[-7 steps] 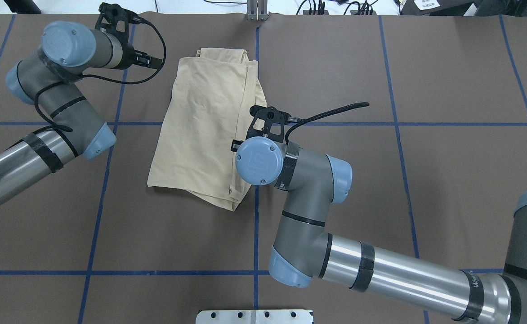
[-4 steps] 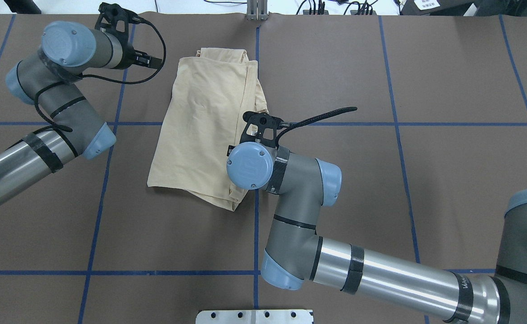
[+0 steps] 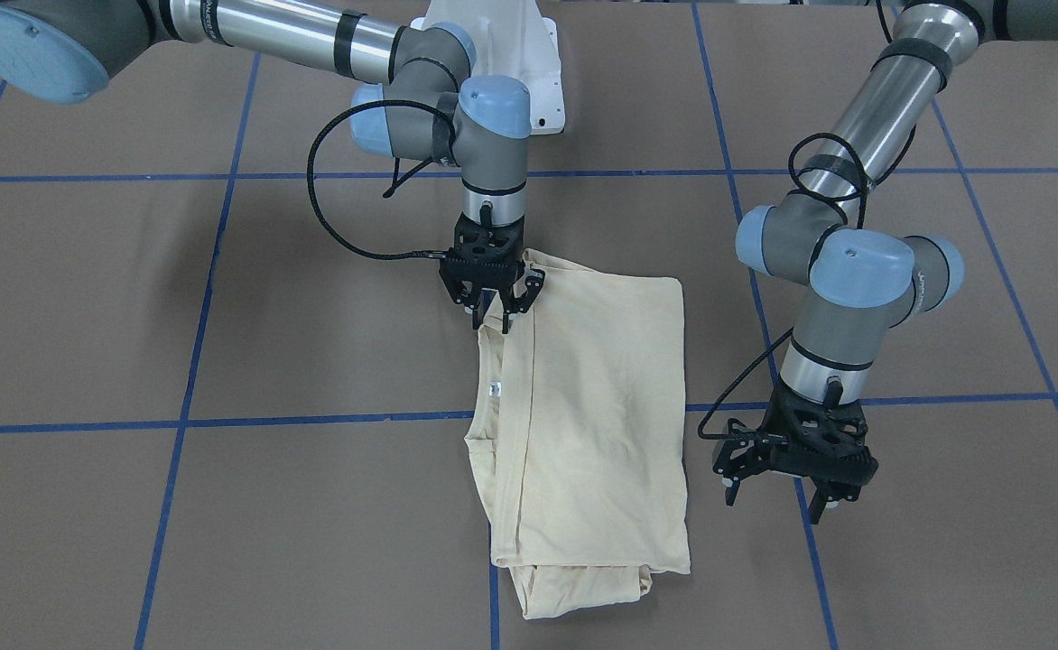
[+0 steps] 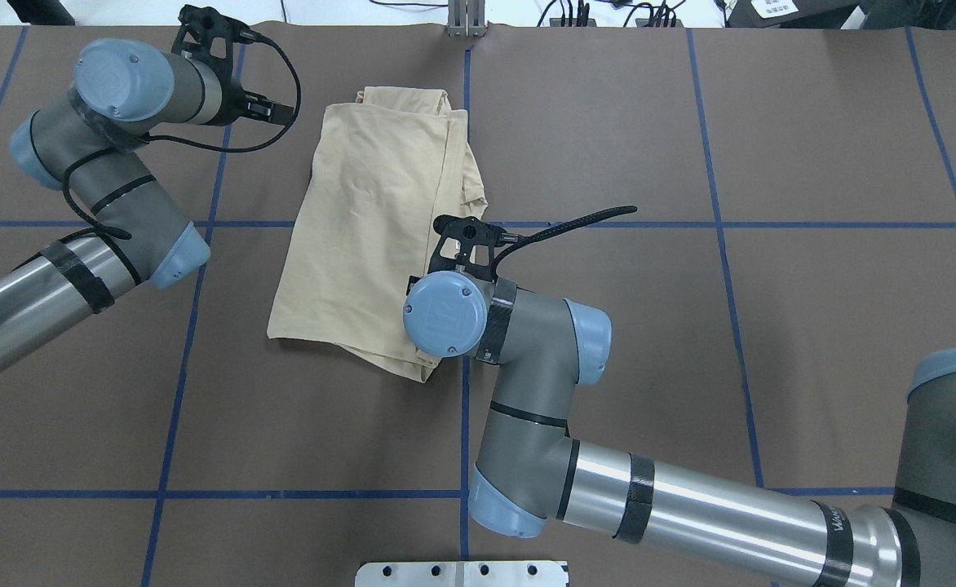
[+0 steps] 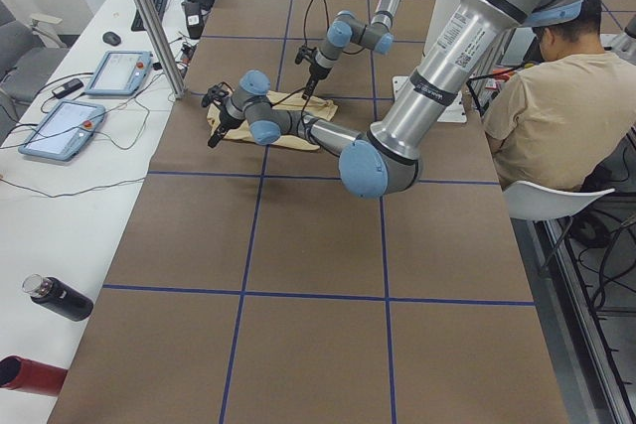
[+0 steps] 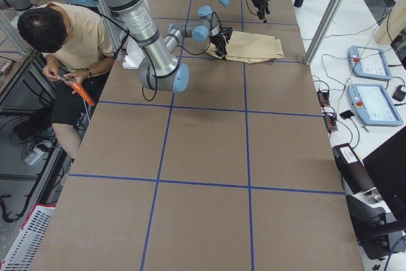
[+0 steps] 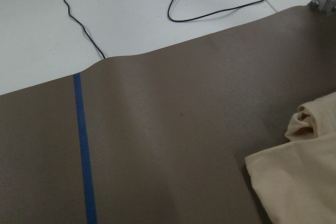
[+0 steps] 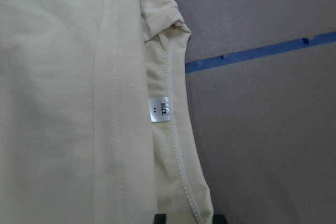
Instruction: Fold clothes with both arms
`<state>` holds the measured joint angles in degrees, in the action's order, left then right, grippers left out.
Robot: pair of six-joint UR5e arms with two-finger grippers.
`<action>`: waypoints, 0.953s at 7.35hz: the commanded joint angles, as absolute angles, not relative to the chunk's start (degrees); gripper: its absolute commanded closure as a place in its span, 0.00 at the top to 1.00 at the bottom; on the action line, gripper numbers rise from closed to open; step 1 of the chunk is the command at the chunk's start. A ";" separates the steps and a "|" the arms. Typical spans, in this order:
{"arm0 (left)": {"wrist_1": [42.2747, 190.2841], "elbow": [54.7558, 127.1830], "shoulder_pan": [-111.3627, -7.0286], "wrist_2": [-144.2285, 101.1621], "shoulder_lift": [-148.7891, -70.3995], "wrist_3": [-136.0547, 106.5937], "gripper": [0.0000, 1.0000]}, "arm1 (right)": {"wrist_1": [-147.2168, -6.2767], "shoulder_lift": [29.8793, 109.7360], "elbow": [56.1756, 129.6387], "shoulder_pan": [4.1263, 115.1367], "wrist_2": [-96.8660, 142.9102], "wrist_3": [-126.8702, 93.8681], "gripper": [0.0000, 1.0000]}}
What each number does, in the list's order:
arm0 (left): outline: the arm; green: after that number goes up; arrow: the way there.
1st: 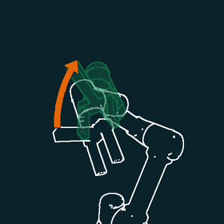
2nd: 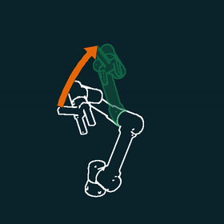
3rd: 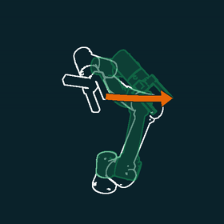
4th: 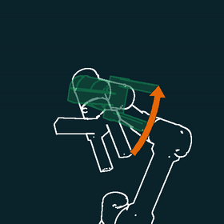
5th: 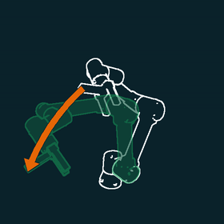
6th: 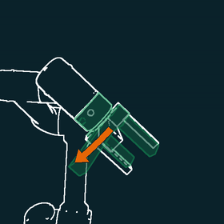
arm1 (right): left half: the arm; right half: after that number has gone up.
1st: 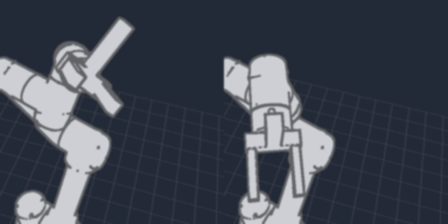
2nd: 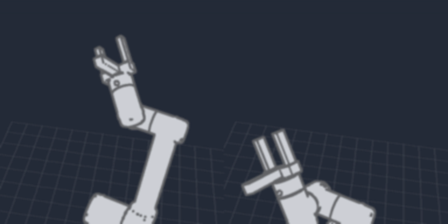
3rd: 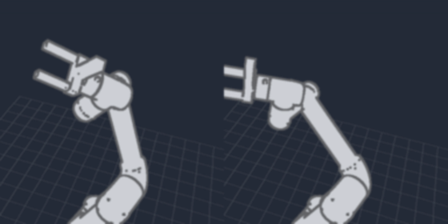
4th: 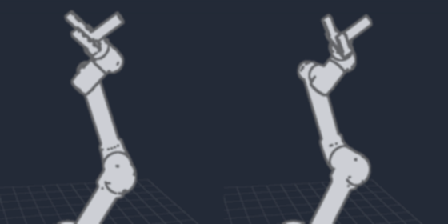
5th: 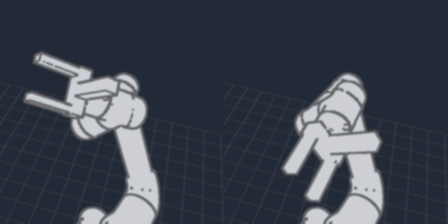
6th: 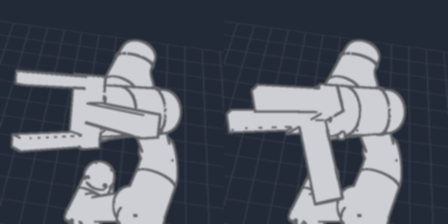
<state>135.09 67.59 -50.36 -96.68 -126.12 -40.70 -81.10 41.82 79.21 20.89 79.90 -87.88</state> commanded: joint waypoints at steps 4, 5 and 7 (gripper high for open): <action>135.26 67.59 -50.36 -96.68 -126.12 -41.13 1.00 | -82.09 50.12 90.45 20.83 82.78 -84.92 0.00; 135.70 67.59 -50.27 -96.68 -126.04 -41.13 1.00 | -82.09 57.58 99.14 20.66 82.88 -83.34 0.00; 135.97 67.59 -50.27 -96.68 -126.04 -41.13 1.00 | -82.00 62.66 103.18 19.86 82.97 -82.71 0.00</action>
<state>135.83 67.59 -50.29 -96.68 -126.05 -41.16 -82.05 59.49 100.32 20.18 82.86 -83.44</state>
